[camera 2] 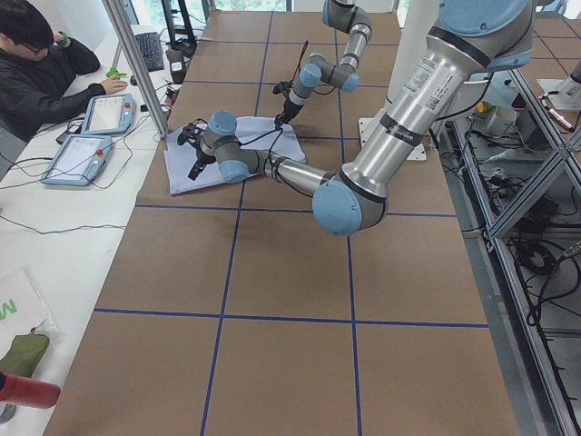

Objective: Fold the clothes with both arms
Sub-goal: 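Lower the right gripper onto the shirt edge nearest it and grasp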

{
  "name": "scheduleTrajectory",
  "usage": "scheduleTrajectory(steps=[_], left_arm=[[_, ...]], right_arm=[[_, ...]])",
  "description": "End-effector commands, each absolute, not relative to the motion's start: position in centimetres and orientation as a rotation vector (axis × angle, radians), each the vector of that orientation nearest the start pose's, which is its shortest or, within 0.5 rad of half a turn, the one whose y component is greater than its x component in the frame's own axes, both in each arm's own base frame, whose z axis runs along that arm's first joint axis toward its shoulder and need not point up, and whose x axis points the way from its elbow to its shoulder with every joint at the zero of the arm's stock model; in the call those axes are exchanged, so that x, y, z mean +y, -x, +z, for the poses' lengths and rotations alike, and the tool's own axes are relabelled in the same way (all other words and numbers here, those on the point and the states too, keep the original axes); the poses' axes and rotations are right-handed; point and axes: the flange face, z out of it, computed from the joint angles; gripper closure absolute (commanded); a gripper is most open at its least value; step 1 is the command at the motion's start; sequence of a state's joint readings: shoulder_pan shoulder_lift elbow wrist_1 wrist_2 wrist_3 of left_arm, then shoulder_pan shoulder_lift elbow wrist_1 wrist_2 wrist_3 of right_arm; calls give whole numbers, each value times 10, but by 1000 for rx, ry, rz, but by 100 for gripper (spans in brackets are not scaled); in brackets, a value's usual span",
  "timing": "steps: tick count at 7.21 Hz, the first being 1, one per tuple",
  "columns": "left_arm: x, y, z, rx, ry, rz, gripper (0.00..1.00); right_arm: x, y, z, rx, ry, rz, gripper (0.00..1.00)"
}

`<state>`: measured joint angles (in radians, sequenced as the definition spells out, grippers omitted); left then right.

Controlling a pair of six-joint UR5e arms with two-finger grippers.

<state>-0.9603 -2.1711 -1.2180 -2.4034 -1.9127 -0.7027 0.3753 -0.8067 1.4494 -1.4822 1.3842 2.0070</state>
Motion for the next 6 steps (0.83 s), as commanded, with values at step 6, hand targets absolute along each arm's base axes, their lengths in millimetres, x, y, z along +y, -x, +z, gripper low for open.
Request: scheduleTrajectory(steps=[6], left_arm=[[-666,-351,360,917,-670,107,0]], right_arm=[[-414,637,212,-806,-159,836,100]])
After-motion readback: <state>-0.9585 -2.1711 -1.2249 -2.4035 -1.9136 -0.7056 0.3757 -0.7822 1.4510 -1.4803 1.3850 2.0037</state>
